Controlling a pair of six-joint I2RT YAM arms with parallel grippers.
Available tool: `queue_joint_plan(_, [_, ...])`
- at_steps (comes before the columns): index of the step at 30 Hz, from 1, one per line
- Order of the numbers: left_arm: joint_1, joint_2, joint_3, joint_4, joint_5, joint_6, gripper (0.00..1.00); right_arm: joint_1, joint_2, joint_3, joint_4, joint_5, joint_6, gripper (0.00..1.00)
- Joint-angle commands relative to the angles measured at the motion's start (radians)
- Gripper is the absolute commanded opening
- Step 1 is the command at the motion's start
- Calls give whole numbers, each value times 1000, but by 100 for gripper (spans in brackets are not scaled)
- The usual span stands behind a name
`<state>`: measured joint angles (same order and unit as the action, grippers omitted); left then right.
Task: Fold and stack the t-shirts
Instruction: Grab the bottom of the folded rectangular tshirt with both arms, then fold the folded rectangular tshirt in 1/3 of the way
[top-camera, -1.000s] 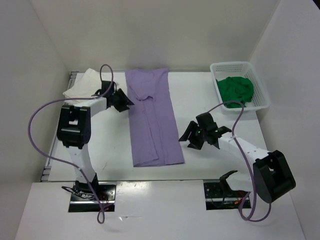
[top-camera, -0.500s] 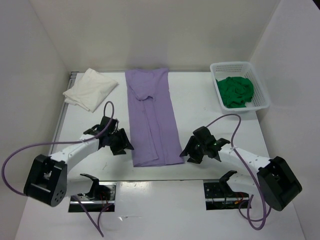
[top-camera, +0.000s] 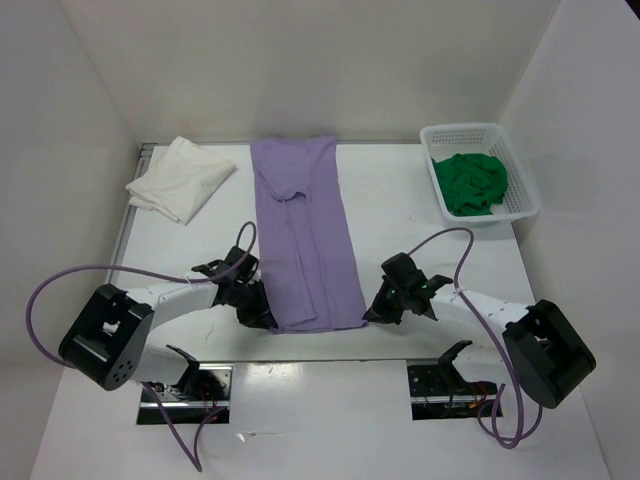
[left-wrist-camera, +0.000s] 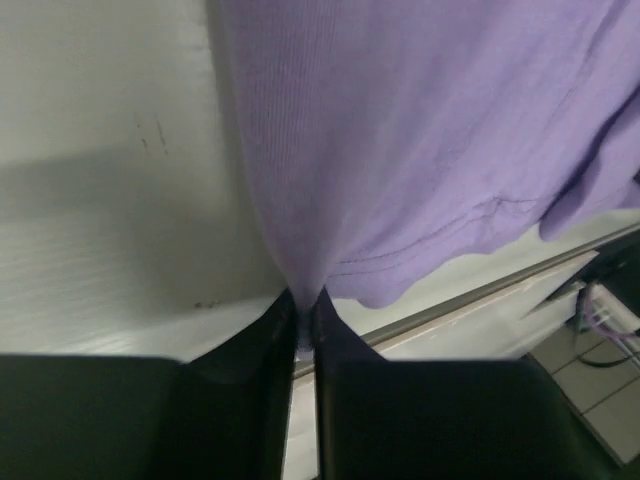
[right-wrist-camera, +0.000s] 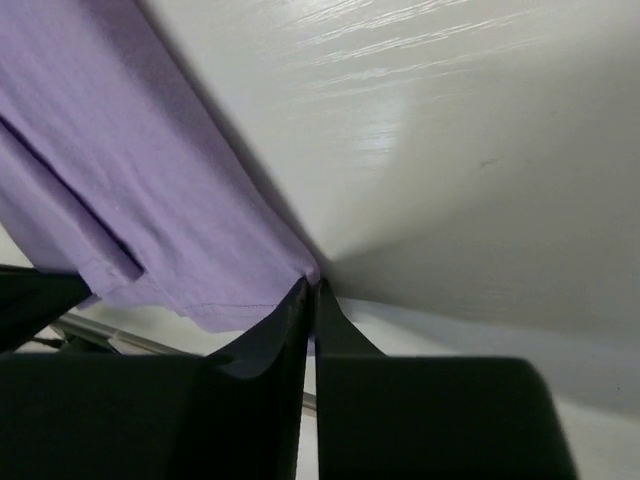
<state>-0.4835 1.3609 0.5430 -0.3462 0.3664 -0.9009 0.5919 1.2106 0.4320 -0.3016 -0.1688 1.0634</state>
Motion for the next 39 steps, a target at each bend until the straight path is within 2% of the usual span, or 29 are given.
queue_joint_plan(1, [-15,20,-31,-42,-12,-1,13,43,14,10,0,20,-10,1])
queue_joint_plan(3, [-24,-20,-9,-94,-30,22,2,84,-11,10,-16,20,33,0])
queue_joint_plan(4, [-33,-38,1,-105,-30,22,1,110,-20,10,-33,20,53,0])
queue_joint_plan(5, [-33,-75,2,-125,-18,22,0,170,-32,23,-69,20,85,0])
queue_joint_plan(8, [-33,-170,52,-239,-4,22,0,216,-98,50,-192,5,86,0])
queue_joint_plan(11, [-33,-305,110,-378,6,22,0,217,-215,85,-301,-37,99,0])
queue_joint_plan(13, [20,-371,152,-450,6,22,0,217,-276,140,-349,-19,109,0])
queue_joint_plan(14, [37,-371,214,-462,-3,34,0,177,-276,164,-379,-18,95,0])
queue_joint_plan(17, [78,-303,307,-453,-30,72,0,47,-176,276,-355,-28,-29,0])
queue_joint_plan(21, [154,-108,405,-291,-58,119,0,-94,30,442,-245,-38,-208,0])
queue_joint_plan(24, [244,25,439,-159,-51,138,0,-168,222,639,-194,-38,-291,0])
queue_joint_plan(26, [278,101,507,-91,-37,148,0,-196,358,718,-183,-26,-322,0])
queue_joint_plan(30, [339,330,698,-53,-64,174,0,-219,561,984,-189,-17,-385,0])
queue_joint_plan(35, [352,550,871,-7,-53,163,1,-250,785,1178,-209,-15,-418,0])
queue_joint_plan(37, [352,607,943,-17,-53,163,3,-250,832,1220,-197,-15,-418,0])
queue_joint_plan(39, [362,668,968,-26,-70,163,16,-250,888,1274,-197,-2,-418,4])
